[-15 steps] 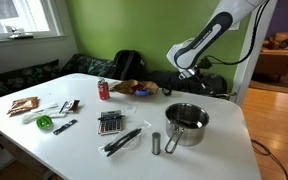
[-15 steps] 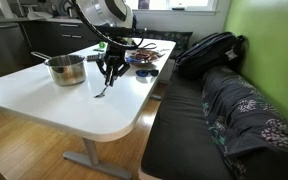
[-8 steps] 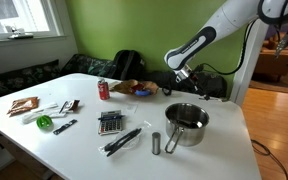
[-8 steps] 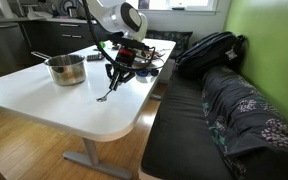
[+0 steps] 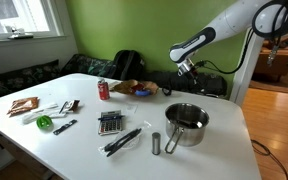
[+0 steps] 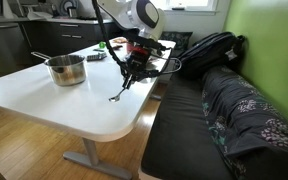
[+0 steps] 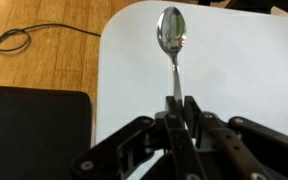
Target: Pick up the silver spoon from the silver pot and put it on the table
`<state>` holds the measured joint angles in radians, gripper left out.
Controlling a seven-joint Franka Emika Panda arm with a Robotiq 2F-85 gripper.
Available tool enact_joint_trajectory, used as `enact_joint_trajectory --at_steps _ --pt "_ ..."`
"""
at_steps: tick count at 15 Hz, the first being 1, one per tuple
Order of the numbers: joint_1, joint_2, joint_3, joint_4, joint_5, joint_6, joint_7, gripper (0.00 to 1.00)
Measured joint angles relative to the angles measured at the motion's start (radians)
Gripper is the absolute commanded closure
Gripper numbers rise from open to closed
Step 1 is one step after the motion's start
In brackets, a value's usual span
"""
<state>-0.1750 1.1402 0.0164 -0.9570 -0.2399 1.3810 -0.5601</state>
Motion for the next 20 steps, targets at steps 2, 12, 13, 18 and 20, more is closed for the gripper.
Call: enact_joint_trajectory --at_steps 2,12,13,18,20 --pt "-0.004 0.025 0.000 0.035 0.009 0.000 0.000 0.97" --pt "-0.001 0.129 -0.015 0.175 0.020 0.000 0.005 0.41" --pt "-0.001 0.133 -0.016 0.182 0.020 0.000 0.009 0.32" --pt "0.022 0.084 -0.007 0.175 0.006 0.020 -0.040 0.00" --pt "0.050 0.010 0.002 0.113 -0.018 0.072 -0.099 0.06"
